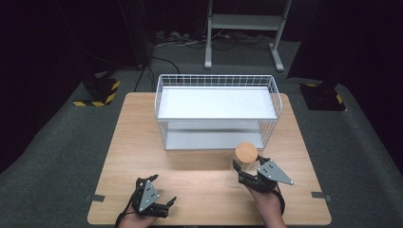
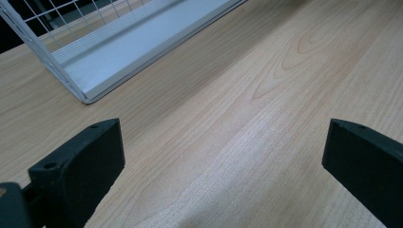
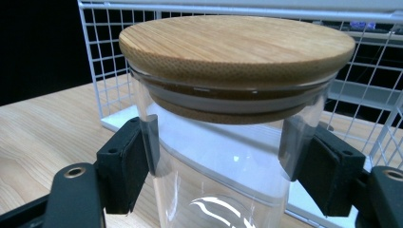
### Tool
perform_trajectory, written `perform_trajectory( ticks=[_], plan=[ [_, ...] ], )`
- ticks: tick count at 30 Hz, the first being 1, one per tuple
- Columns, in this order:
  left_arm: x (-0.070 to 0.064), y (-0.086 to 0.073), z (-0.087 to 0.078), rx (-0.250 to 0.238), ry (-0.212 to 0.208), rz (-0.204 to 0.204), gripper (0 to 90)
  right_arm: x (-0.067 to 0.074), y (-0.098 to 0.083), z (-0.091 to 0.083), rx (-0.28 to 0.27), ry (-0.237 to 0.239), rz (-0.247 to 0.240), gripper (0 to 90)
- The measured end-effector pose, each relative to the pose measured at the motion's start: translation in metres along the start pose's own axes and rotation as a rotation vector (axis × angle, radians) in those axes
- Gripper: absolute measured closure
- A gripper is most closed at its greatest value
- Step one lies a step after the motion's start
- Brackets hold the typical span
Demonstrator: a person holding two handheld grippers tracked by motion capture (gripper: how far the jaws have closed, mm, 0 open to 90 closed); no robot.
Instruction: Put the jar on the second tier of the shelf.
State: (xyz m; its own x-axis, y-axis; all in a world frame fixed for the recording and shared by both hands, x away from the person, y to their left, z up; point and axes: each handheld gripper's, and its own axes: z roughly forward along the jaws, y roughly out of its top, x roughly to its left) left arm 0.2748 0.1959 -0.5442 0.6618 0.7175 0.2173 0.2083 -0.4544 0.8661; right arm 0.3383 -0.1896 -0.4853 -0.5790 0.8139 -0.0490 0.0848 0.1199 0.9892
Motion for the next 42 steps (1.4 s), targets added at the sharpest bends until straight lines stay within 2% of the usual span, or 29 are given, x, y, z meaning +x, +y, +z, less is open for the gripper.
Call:
perform_trajectory(
  ticks=[5,26,42],
  plan=[
    [0.001,0.0,0.0,-0.005,-0.001,-0.01,0.6,-0.001,0.008,-0.005,-0.018,0.005,0.002,26.0],
    [0.0,0.0,0.0,-0.002,-0.008,0.005,0.6,-0.005,0.037,-0.022,-0.085,-0.005,-0.011,26.0],
    [0.0,0.0,-0.001,-0.007,-0.015,-0.003,0.6,-0.006,0.062,-0.019,-0.127,-0.005,-0.04,26.0]
  ],
)
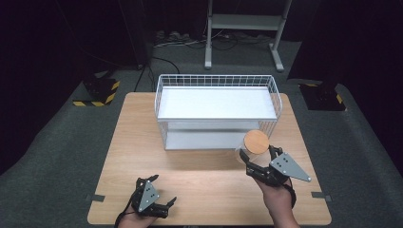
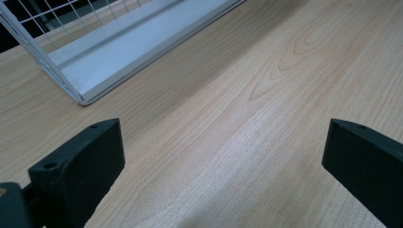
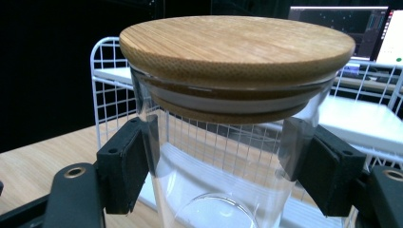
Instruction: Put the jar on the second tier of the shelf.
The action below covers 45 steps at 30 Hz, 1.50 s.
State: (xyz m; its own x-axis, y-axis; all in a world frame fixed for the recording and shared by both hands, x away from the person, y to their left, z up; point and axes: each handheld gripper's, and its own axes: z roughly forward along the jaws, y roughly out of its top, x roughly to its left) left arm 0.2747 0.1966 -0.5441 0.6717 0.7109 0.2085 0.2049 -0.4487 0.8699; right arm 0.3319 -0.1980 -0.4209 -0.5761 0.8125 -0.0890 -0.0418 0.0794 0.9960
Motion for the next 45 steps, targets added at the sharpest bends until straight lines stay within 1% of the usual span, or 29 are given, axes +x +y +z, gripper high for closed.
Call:
perform_trajectory(
  ticks=[6,20,31,39,45],
  plan=[
    [0.0,0.0,0.0,-0.001,0.001,0.004,0.6,0.0,0.008,0.005,-0.014,-0.001,-0.01,26.0],
    [0.0,0.0,0.0,-0.003,0.0,-0.001,0.6,0.001,0.02,0.015,-0.037,-0.003,-0.011,26.0],
    [0.001,0.0,-0.001,-0.008,-0.005,-0.006,0.6,0.0,0.034,0.029,-0.057,-0.008,-0.018,26.0],
    [0.001,-0.001,-0.001,-0.009,-0.003,-0.004,0.6,-0.004,0.038,0.037,-0.062,-0.02,-0.014,26.0],
    [0.001,-0.001,-0.002,-0.013,-0.003,-0.012,0.6,-0.007,0.044,0.042,-0.065,-0.028,-0.02,26.0]
  ],
)
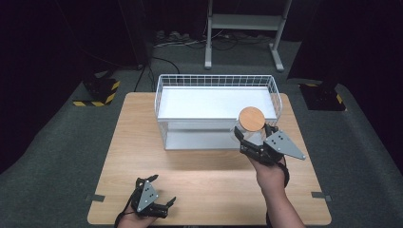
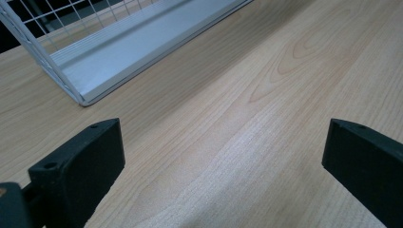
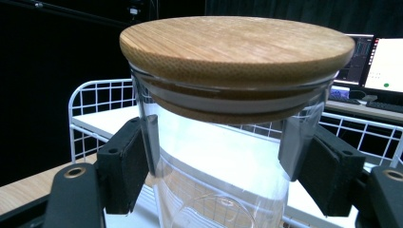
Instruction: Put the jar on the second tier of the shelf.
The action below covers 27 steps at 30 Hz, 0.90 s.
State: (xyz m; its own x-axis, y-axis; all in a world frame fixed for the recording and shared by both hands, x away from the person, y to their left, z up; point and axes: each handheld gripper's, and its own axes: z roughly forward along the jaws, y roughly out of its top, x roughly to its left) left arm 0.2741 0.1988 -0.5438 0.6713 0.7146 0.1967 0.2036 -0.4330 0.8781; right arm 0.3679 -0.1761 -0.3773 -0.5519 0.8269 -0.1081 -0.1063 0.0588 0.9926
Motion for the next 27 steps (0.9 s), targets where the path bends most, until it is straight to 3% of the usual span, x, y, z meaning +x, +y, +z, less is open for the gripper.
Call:
perform_trajectory(
  ticks=[27],
  plan=[
    [0.001,0.0,0.0,-0.003,-0.003,-0.007,0.6,-0.013,0.02,0.025,-0.022,-0.043,-0.013,26.0]
  ],
)
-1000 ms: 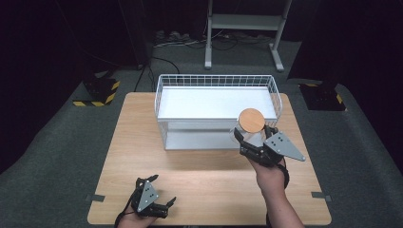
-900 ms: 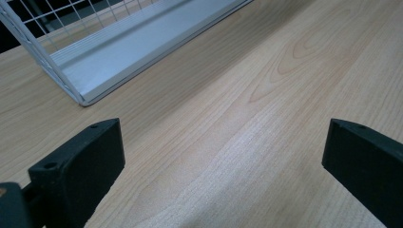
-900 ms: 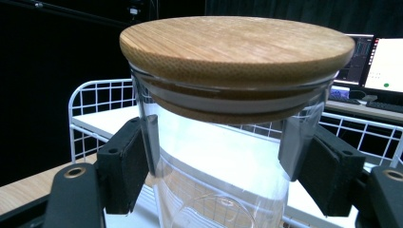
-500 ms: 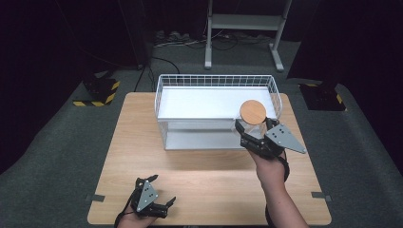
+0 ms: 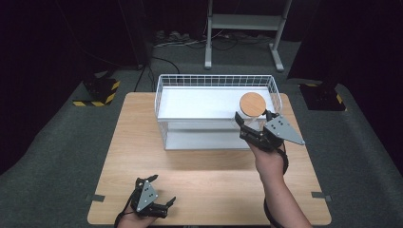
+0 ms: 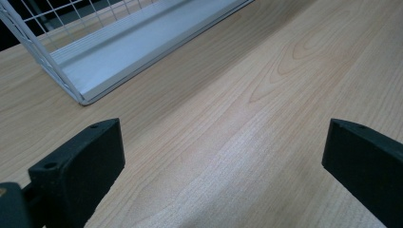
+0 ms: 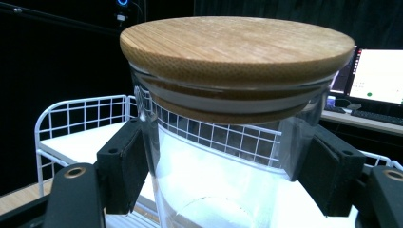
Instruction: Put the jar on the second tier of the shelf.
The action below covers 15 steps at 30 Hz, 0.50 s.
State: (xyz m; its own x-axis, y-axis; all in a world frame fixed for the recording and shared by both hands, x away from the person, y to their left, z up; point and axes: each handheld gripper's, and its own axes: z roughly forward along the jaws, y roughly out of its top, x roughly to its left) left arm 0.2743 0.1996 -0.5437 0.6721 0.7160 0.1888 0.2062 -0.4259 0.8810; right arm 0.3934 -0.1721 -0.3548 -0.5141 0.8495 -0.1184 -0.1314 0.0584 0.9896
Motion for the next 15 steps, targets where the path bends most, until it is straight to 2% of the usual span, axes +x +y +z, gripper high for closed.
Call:
perform_trajectory(
  ticks=[15],
  plan=[
    [0.0,0.0,-0.001,-0.005,-0.007,0.001,0.6,-0.003,0.007,0.022,-0.001,-0.009,0.003,26.0]
  ],
)
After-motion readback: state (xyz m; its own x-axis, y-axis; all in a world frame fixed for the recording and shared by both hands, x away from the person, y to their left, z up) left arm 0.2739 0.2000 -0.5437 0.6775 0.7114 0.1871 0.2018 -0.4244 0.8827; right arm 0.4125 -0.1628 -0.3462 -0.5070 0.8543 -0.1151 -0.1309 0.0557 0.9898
